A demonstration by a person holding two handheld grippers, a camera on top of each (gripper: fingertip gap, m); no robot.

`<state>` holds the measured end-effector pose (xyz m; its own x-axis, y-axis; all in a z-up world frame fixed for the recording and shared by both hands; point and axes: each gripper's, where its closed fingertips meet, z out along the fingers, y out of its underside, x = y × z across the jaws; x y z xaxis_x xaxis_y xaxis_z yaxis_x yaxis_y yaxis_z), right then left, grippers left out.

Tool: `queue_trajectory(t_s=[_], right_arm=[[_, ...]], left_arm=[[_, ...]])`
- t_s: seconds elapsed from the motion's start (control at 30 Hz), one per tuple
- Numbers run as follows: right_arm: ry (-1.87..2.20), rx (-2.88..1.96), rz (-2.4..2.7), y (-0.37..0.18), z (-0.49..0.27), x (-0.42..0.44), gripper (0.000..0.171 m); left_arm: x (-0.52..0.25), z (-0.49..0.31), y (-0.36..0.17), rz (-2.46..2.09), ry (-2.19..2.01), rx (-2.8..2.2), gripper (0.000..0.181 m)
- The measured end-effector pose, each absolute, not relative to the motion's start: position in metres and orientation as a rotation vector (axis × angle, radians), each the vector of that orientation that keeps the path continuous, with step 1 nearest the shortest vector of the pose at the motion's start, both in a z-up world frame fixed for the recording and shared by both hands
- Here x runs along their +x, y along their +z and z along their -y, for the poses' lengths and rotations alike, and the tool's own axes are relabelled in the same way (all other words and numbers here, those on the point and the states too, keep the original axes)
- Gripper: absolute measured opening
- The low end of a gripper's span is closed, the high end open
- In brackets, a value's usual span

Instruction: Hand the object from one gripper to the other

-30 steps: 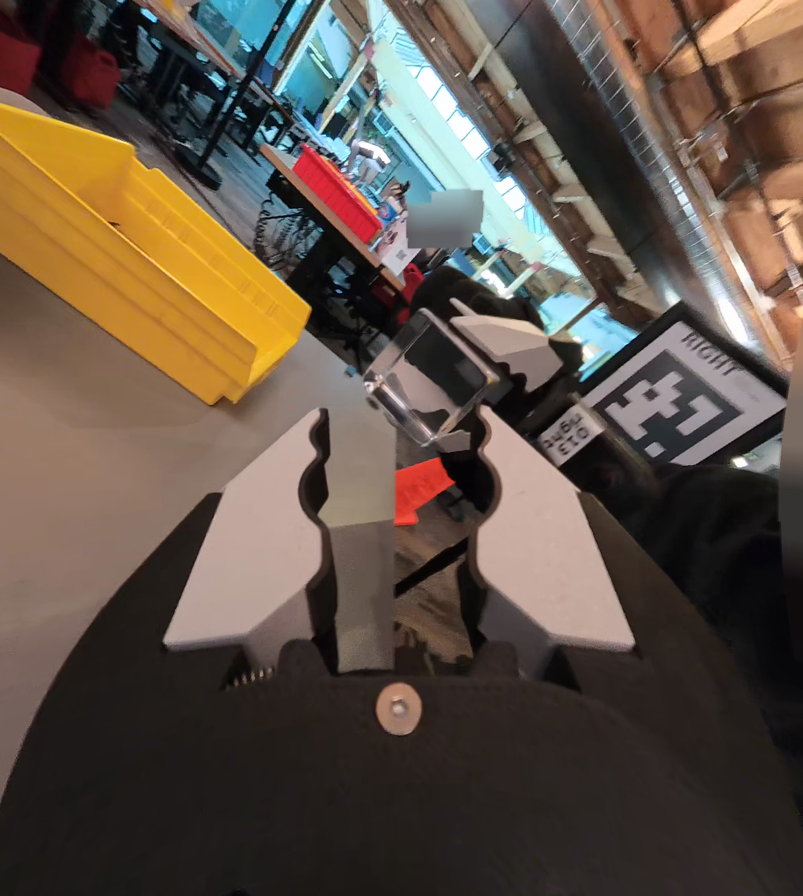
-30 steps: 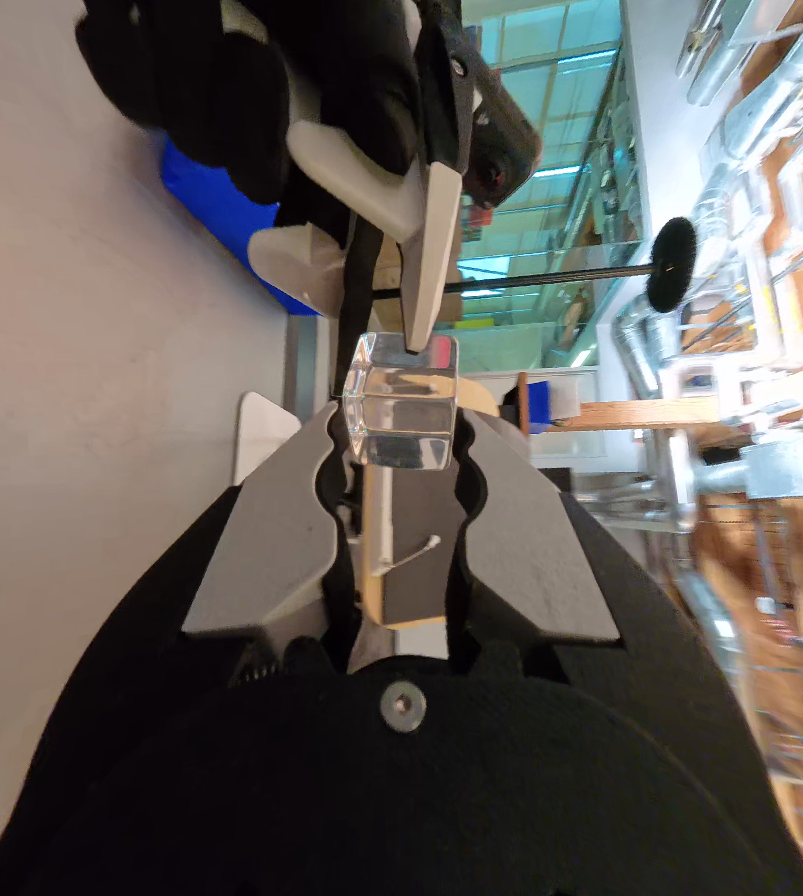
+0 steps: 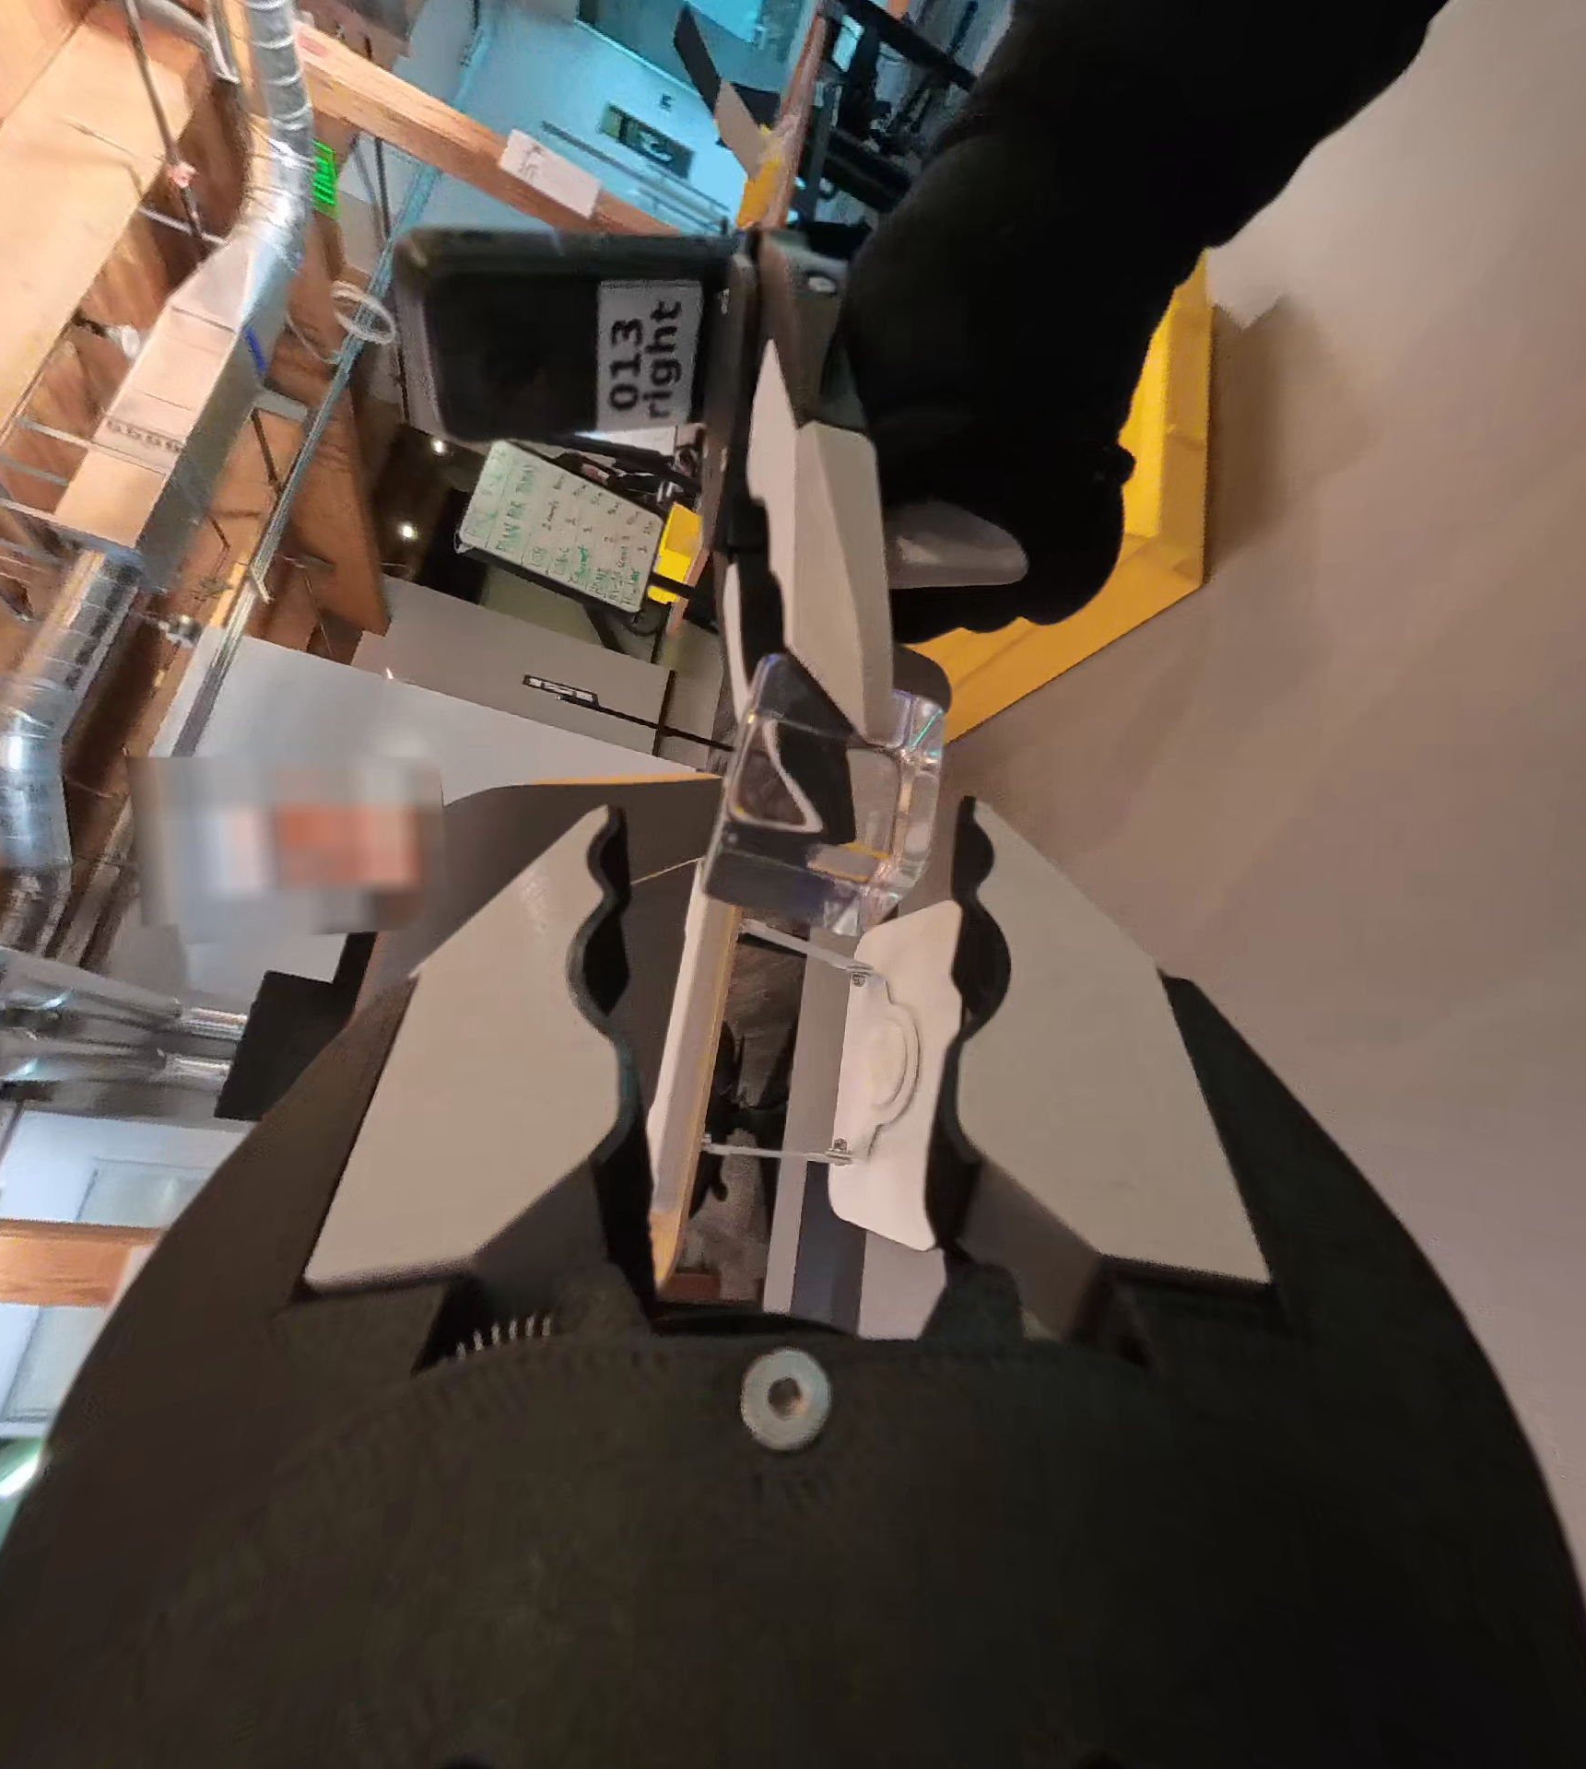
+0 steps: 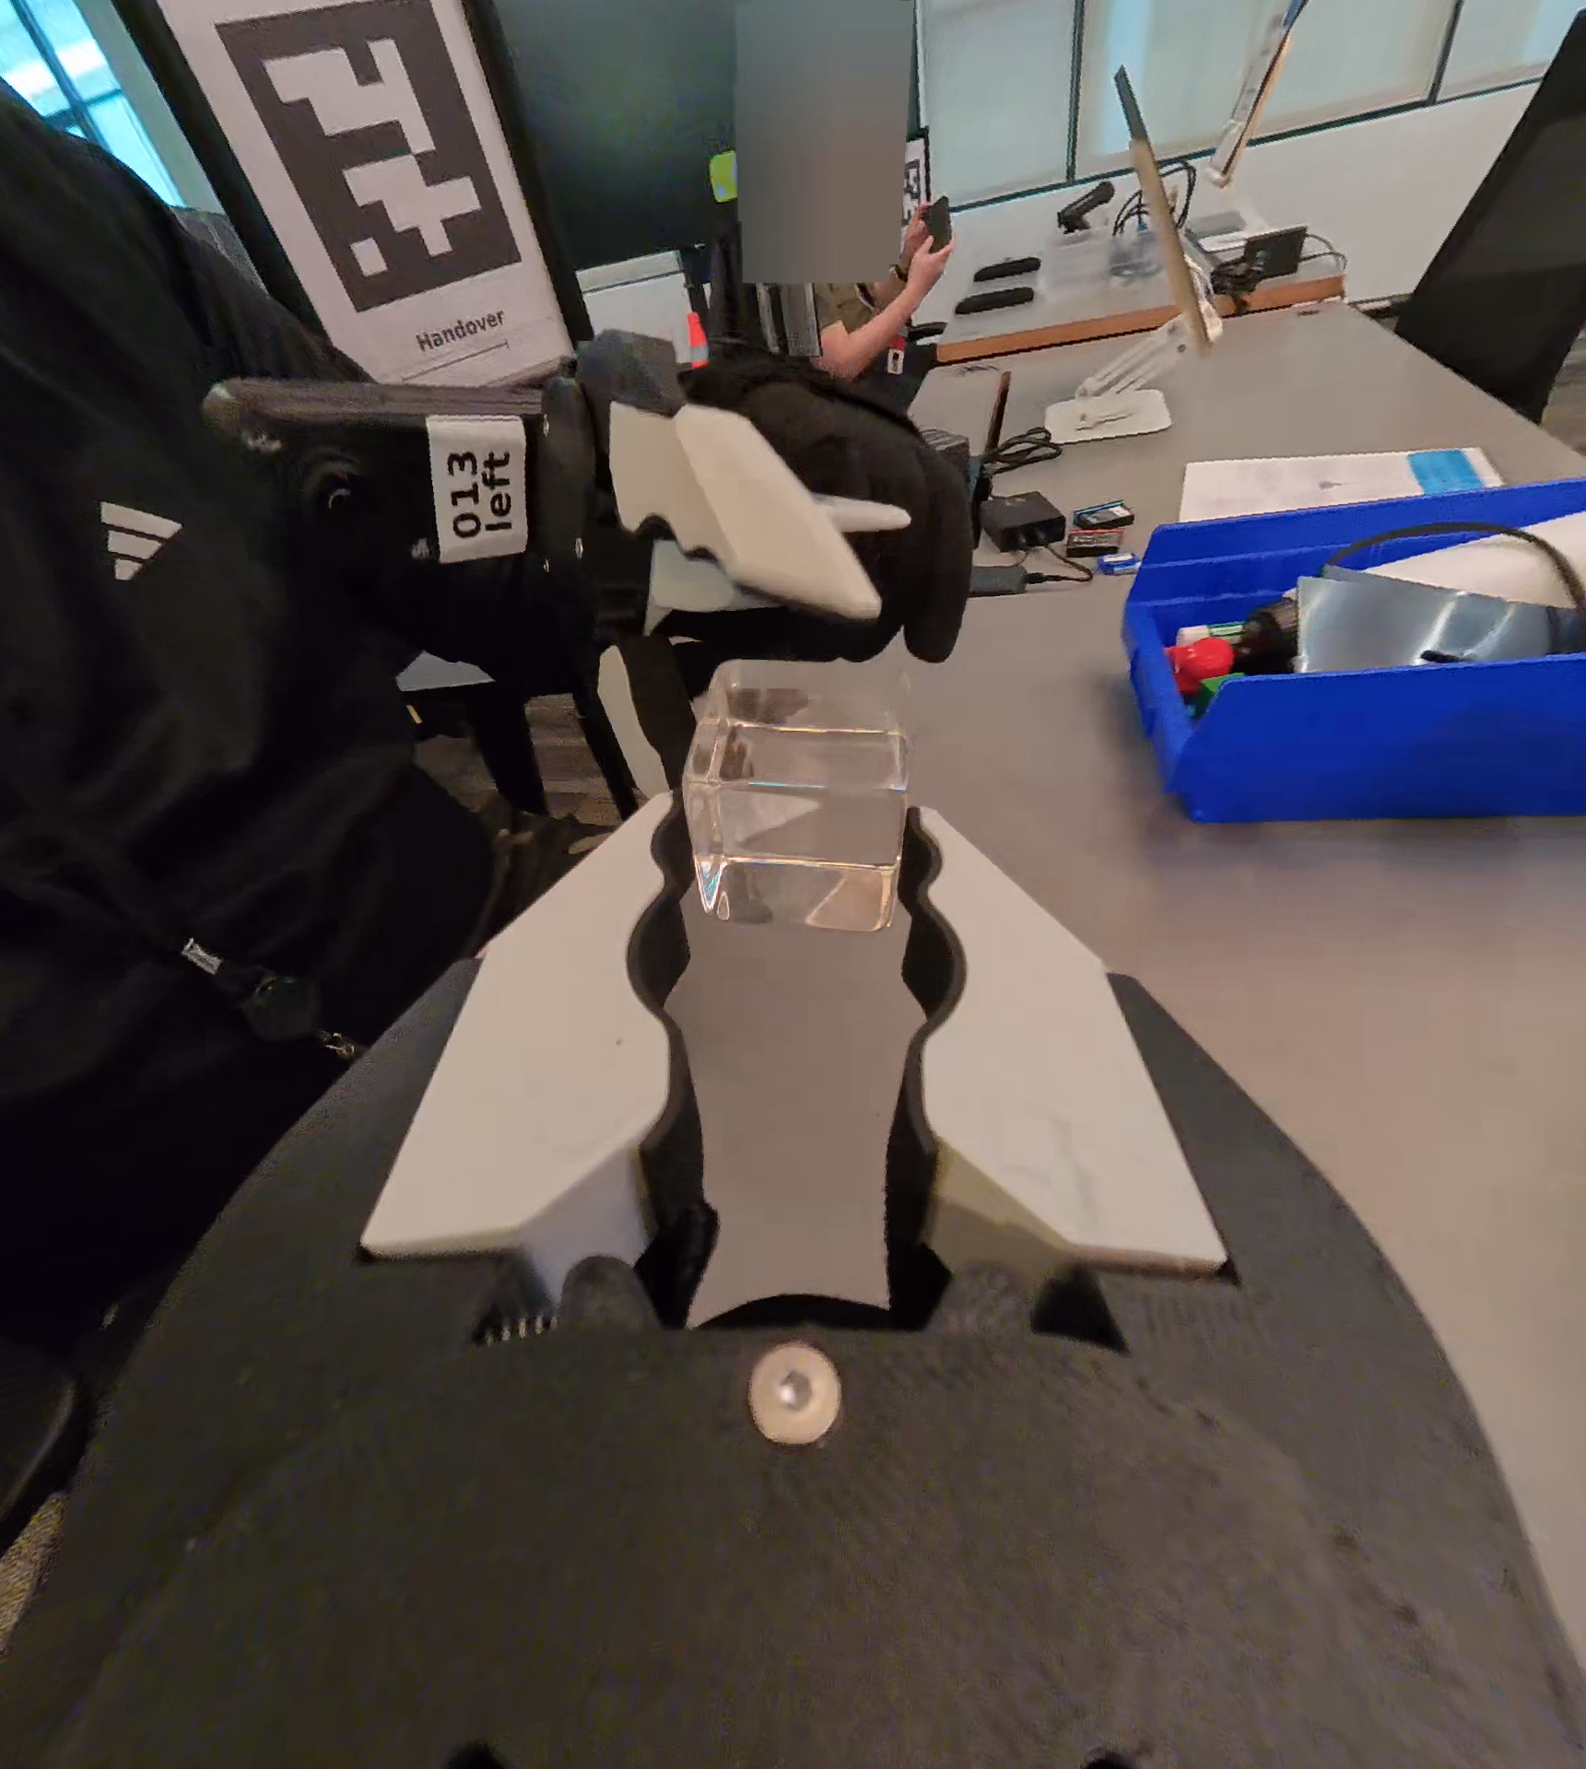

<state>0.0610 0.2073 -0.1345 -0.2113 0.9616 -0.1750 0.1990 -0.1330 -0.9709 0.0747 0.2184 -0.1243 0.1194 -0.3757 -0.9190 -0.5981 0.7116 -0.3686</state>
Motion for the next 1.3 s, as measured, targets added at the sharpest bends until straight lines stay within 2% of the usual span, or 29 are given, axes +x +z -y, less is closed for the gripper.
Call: queue_trajectory(t_s=[0.13,0.33,0.4,0.43,0.67,0.83,0.93,1.3], right_arm=[[1.474,-1.355,1.444,-0.138,-0.203,0.060,0.041],[1.482,-1.357,1.401,-0.139,-0.208,0.058,0.042],[1.390,-1.360,1.342,-0.136,-0.220,0.057,0.064],[1.326,-1.362,1.332,-0.135,-0.225,0.059,0.067],[0.717,-1.113,1.403,-0.112,-0.223,0.072,0.055],[0.409,-1.021,1.555,-0.123,-0.214,0.061,0.048],[0.383,-1.001,1.551,-0.120,-0.213,0.058,0.038],[0.279,-0.994,1.614,-0.129,-0.213,0.058,0.038]], left_arm=[[0.080,-0.217,-0.134,-1.546,0.259,-0.784,0.046],[0.079,-0.219,-0.138,-1.559,0.288,-0.786,0.044],[0.078,-0.221,-0.140,-1.563,0.240,-0.836,0.043],[0.076,-0.223,-0.140,-1.546,0.202,-0.875,0.043],[0.065,-0.230,-0.135,-1.518,-0.058,-1.045,0.043],[0.068,-0.228,-0.131,-1.518,-0.167,-1.081,0.043],[0.069,-0.224,-0.131,-1.533,-0.215,-1.089,0.043],[0.070,-0.220,-0.135,-1.572,-0.258,-1.089,0.043]])
